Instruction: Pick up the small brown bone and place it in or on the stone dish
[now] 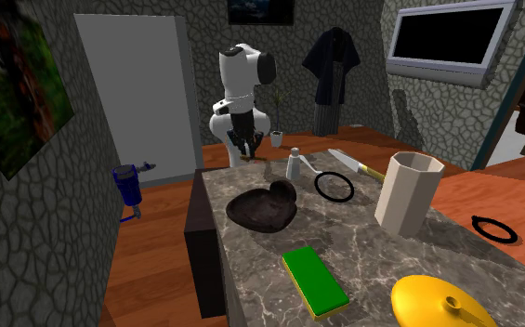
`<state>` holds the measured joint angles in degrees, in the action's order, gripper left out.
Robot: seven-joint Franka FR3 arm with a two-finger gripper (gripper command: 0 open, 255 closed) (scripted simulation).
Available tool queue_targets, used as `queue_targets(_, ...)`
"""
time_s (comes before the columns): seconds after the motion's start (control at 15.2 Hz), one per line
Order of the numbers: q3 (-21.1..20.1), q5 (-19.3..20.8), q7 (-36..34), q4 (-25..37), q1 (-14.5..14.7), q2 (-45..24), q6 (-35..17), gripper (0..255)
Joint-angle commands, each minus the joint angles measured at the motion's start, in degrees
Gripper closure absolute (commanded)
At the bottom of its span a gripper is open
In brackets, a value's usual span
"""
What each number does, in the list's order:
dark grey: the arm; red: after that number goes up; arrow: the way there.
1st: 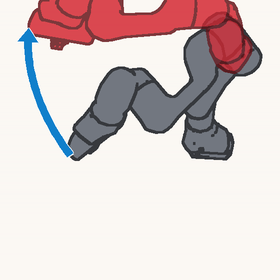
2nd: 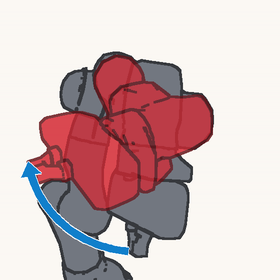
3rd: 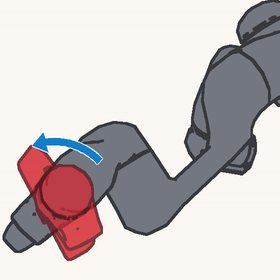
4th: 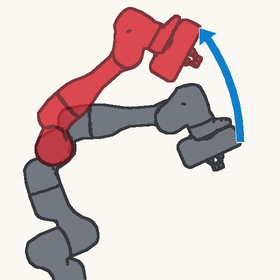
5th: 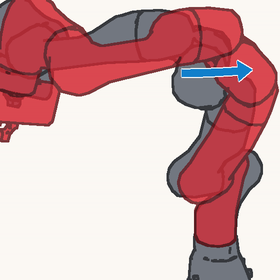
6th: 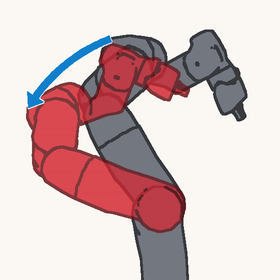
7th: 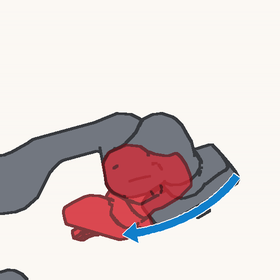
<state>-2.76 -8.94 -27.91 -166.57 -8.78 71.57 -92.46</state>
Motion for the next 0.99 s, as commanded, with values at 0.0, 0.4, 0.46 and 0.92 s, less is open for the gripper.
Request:
queue_targets(0.0, 0.08, 0.09, -0.17, 1.69, -0.03, -0.39, 1.31, 255)
queue_targets(0.4, 0.44, 0.45, -0.57, 6.8, -0.14, -1.79, 4.99, 255)
queue_targets(0.46, 0.49, 0.5, -0.63, 7.66, -0.16, -2.06, 5.59, 255)
queue_targets(0.92, 0.83, 0.79, -1.11, 13.87, -0.21, -4.18, 9.65, 255)
